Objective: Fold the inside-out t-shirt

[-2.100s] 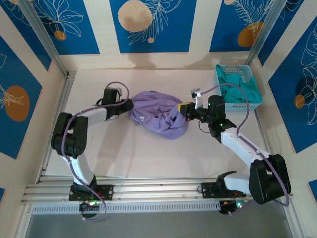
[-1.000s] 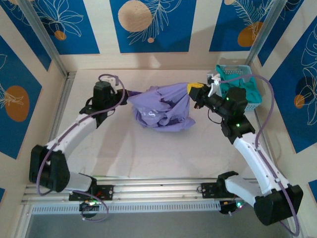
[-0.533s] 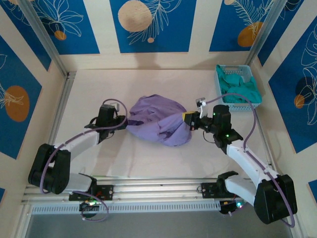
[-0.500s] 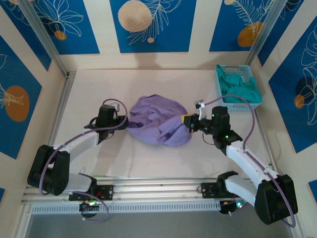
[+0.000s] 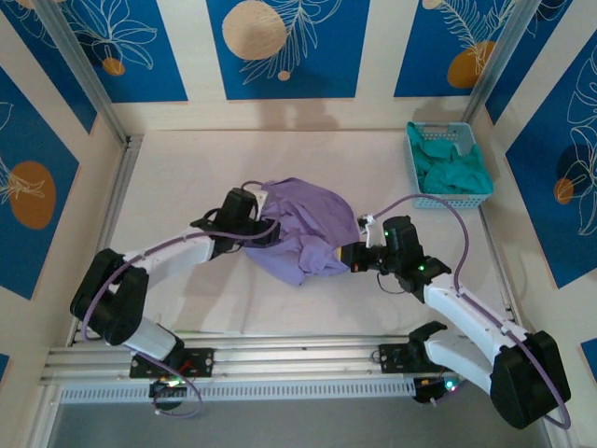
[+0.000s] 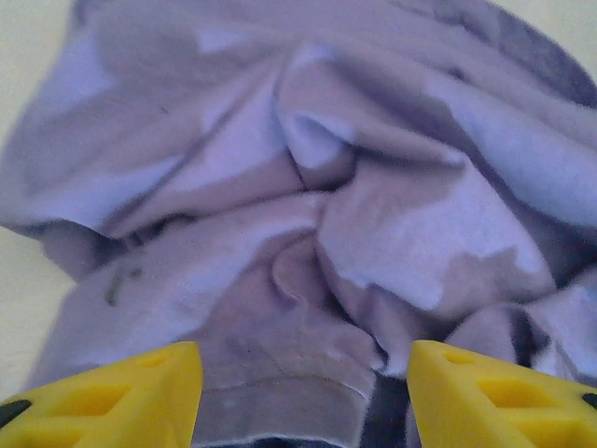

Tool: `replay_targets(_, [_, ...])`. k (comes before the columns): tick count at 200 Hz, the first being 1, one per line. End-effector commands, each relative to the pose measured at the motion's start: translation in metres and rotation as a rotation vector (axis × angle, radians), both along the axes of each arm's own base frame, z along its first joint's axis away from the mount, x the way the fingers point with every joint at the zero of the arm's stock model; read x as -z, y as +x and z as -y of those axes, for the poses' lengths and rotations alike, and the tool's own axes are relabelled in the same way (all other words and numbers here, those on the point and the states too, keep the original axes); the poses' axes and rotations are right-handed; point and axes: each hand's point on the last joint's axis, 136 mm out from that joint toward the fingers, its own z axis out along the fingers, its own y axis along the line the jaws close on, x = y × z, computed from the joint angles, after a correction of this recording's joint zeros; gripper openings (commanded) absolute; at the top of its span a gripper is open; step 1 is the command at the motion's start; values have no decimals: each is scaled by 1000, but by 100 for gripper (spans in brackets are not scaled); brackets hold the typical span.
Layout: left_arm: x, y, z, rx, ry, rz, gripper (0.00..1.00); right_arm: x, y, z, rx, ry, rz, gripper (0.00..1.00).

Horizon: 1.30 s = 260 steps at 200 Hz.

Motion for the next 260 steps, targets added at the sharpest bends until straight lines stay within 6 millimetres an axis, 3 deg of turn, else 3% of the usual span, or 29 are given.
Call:
replay_targets(1, [5,-11,-6,-25,60,-30,60,-4,5,0,10,-12,-6,0])
replay_targets(34, [14,-21,-17,-104,48,-65,55,-1,9,-2,3,-16,-6,0])
replay_targets(69, [26,-23,0,-75,-13,-131,44,-1,12,-4,-1,-14,-5,0])
replay_targets(116, [26,-5,15,-68,-60,-102,44,-2,11,-2,2,-11,3,0])
replay_targets(138, [24,12,14,-80,-63,-79,31,-2,12,-1,5,-21,11,0])
replay_targets(149, [17,21,12,-88,-86,-48,19,-4,15,1,13,-30,27,0])
replay_targets(167, [-1,36,11,-82,-146,4,0,-10,20,3,30,-32,59,0])
replay_targets(199, [-59,56,-11,-110,-266,97,0,-40,43,19,120,-66,175,0])
replay_targets(234, [-157,62,-42,-143,-399,262,0,-117,74,55,272,-111,398,0])
replay_targets(260, [-235,58,-57,-155,-473,400,0,-186,84,66,298,-97,553,0])
